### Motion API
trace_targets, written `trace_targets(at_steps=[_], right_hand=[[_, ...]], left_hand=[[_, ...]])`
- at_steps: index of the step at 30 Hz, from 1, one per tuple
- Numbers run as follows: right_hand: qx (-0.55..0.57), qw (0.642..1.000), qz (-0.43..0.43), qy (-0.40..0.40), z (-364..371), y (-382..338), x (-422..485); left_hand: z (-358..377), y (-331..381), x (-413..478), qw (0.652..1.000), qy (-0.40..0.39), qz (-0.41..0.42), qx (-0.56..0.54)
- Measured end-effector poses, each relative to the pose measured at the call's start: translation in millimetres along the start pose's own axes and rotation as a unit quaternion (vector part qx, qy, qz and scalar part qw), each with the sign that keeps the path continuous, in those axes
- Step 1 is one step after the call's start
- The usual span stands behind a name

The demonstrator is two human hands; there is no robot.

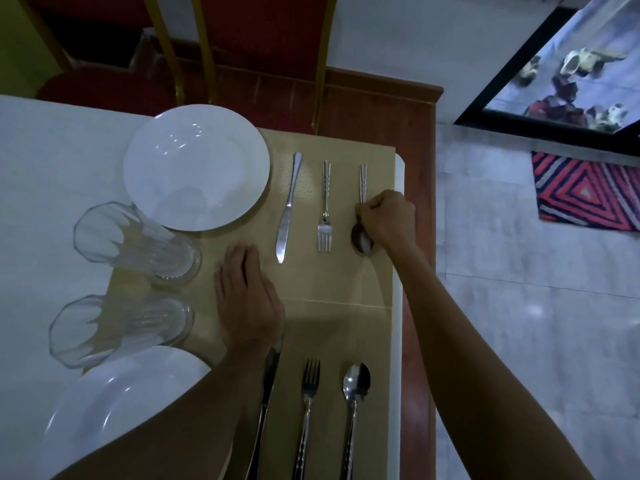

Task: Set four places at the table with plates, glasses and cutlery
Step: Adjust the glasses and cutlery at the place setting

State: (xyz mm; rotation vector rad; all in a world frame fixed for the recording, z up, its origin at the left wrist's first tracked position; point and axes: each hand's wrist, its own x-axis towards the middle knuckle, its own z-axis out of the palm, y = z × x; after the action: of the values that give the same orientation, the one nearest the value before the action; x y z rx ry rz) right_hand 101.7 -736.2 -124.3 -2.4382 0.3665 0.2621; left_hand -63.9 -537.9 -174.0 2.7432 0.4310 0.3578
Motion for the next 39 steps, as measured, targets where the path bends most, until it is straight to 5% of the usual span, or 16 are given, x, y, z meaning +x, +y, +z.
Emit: trace_targets(at_steps=[32,39], right_hand=[[0.056,0.998,0.014,0.021,-2.8,4.6,5.3],[0.004,1.0,-0.011,0.007,10.9,-42.0,-7.3]], left_hand=[[-6.4,3.5,5.8,0.999,-0.021,-0.015,0.047],[-8.2,3.8,5.7,0.998,-0.027,-0.016,0.047]])
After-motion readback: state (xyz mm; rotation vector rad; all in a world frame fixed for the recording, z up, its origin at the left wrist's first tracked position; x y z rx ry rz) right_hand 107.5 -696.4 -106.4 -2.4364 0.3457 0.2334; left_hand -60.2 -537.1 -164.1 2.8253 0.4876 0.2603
